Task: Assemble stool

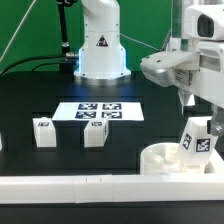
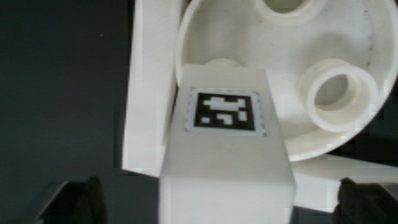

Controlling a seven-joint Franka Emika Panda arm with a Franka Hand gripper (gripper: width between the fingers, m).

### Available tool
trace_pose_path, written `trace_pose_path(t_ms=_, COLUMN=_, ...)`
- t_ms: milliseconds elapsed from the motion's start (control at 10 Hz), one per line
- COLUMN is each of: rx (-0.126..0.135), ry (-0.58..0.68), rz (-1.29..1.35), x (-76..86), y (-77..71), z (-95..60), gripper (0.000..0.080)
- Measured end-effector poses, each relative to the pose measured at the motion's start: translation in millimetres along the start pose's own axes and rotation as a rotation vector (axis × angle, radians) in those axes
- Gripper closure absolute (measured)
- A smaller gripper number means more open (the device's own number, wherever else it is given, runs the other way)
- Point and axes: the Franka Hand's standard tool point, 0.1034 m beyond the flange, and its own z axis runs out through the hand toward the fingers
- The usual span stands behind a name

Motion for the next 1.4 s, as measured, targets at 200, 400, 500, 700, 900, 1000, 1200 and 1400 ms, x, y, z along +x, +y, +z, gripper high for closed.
trace_pose_path(t_ms=200, rx=0.010, ry=0.003, rz=0.013, x=-5.2, y=-1.6, z=7.9, gripper=0.0151)
trace_pose_path(t_ms=400, rx=0.010, ry=0.002, rz=0.042, x=-5.2, y=-1.6, z=7.9, gripper=0.0263)
trace_pose_path(t_ms=500, rx=0.010, ry=0.003, rz=0.050, x=-5.1, y=-1.8, z=8.0, gripper=0.0410)
trace_pose_path(t_ms=700, rx=0.011, ry=0.003, rz=0.232, x=-4.6, y=-2.0, z=8.1, gripper=0.0462)
trace_pose_path(t_ms=900, rx=0.011, ry=0.003, rz=0.356, x=-4.5, y=-2.0, z=8.2, gripper=0.0462)
trace_pose_path(t_ms=1000, rx=0.012, ry=0.002, rz=0.433, x=-5.1, y=-2.1, z=8.6, gripper=0.0462)
trace_pose_path(t_ms=1200, rx=0.002, ry=0.012, rz=0.648, x=-8.7, y=2.5, z=9.1, gripper=0.0462)
trace_pose_path(t_ms=1400, rx=-0.004, ry=0.033, rz=0.933, x=-3.2, y=2.7, z=10.1, gripper=0.0462)
